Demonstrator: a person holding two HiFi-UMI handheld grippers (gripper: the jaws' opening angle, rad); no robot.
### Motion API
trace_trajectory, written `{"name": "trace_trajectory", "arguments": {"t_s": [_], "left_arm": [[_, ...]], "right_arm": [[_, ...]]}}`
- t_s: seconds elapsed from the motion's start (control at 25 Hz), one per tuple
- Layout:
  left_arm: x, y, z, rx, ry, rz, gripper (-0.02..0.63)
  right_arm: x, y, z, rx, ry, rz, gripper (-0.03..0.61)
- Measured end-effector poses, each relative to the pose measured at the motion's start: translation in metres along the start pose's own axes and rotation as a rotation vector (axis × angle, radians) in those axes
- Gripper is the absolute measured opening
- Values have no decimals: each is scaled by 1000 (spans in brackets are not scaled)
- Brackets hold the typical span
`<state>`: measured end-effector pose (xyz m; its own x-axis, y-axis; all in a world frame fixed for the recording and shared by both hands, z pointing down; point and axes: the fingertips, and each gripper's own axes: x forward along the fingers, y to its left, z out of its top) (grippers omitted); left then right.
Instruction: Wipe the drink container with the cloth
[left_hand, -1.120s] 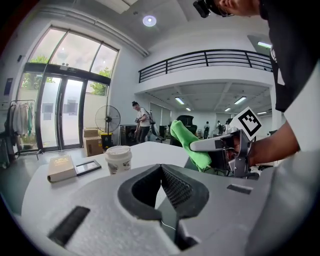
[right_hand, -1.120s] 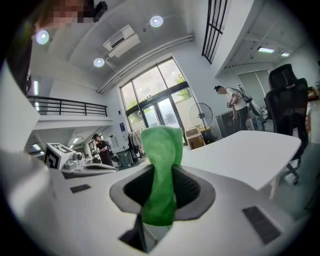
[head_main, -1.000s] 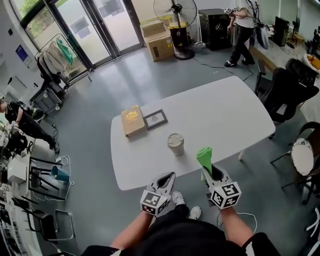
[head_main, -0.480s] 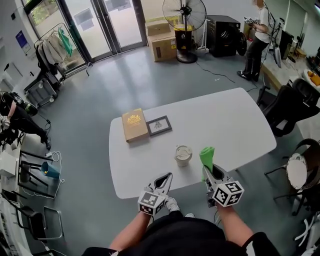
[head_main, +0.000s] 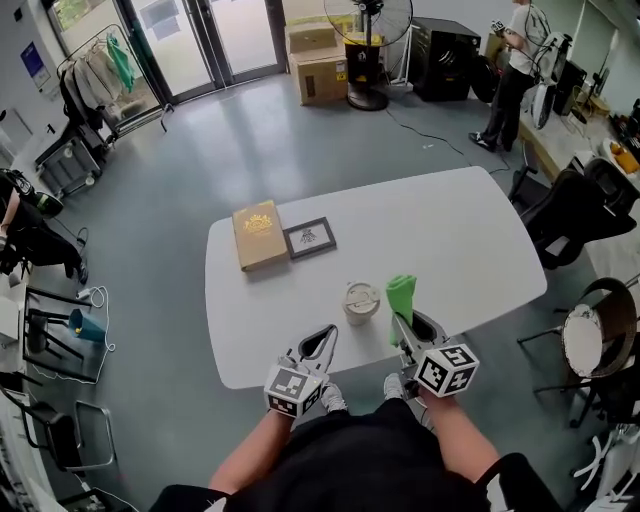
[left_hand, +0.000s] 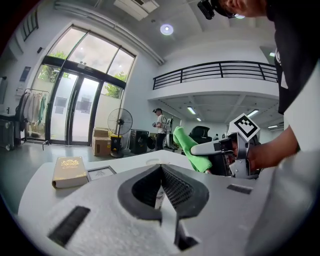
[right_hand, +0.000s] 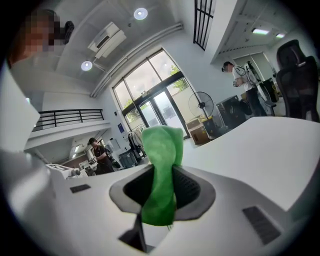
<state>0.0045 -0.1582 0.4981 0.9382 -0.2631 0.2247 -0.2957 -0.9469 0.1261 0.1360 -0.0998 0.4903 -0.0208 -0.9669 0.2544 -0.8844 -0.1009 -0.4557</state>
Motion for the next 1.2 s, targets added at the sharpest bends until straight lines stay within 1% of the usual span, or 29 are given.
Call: {"name": "trace_trajectory", "arguments": {"t_s": [0.2,0.44,0.68,0.84,1.0,1.2], "left_arm": [[9,3,2,7,14,46,9],[23,7,-7,-26,48,123,9],[24,7,-19,-61,75,181,9],[26,1,-30,-81,79,214,9],[23,-8,-29,-82,63,234,9],[20,-14,-45,-91,85,271,9]], "right_arm": [[20,-16,-2,62,54,33,110],[38,-37,-11,192,131,81,110],[51,-44,-25,258,223,162,110],[64,-56,-43,334,287,205,112],[71,-59,-62,425,346,248,112],[84,-67,-71,423,398,289,114]]}}
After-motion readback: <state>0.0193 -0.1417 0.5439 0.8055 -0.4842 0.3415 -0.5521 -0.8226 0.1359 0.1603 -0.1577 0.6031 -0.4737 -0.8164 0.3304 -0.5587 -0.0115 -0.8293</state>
